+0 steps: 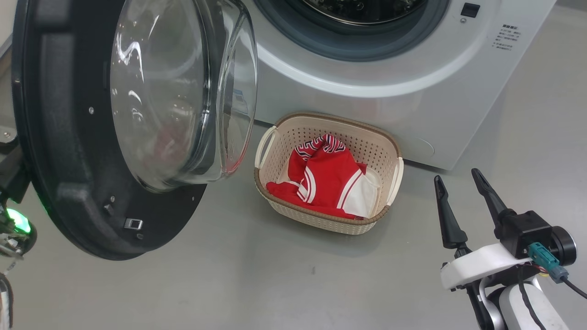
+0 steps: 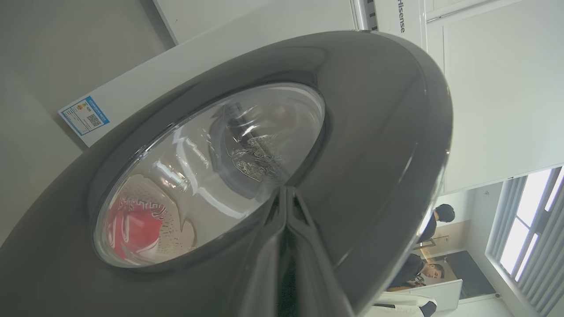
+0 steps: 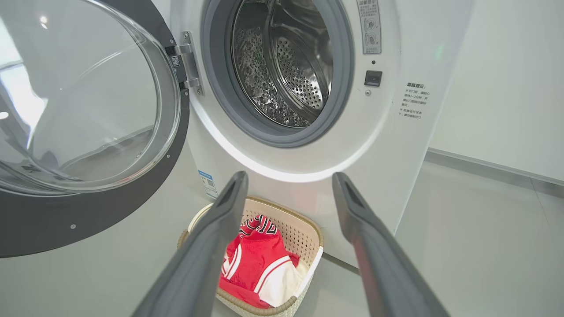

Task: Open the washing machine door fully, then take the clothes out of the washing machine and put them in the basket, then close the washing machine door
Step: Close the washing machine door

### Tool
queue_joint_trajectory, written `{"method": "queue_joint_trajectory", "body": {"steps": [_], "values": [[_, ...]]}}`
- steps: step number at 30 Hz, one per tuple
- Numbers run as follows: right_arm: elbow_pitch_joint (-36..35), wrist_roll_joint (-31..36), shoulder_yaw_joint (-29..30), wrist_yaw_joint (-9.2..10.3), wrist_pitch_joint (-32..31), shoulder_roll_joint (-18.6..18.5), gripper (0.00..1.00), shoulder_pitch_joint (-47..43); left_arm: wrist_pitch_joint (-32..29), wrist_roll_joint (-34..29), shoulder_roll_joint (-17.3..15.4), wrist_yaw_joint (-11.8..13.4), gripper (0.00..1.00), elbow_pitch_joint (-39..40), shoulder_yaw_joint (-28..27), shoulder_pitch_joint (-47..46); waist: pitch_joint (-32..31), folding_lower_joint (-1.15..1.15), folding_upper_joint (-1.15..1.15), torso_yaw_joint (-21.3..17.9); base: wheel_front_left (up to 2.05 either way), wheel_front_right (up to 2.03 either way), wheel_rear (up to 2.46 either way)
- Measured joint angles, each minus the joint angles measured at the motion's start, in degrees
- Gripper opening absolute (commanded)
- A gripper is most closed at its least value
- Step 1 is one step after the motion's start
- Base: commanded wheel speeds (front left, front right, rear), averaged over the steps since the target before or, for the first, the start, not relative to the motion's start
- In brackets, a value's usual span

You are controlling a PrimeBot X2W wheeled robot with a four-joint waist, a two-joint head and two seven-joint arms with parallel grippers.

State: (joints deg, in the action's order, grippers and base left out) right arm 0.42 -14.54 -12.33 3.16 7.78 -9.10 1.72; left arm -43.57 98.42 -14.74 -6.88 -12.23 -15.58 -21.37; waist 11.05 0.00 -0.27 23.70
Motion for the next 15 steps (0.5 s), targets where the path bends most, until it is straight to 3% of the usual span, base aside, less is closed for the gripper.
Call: {"method": "queue_joint_trajectory", "body": {"steps": [15], "values": [[0.83, -0.16, -0.85, -0.04, 1.12, 1.46, 1.0, 0.13, -2.98, 0.57, 2.94, 0.0, 0.0, 9.51, 1.8, 5.33, -0.38, 0.0, 0.0, -4.67, 0.0, 0.0, 0.0]]}}
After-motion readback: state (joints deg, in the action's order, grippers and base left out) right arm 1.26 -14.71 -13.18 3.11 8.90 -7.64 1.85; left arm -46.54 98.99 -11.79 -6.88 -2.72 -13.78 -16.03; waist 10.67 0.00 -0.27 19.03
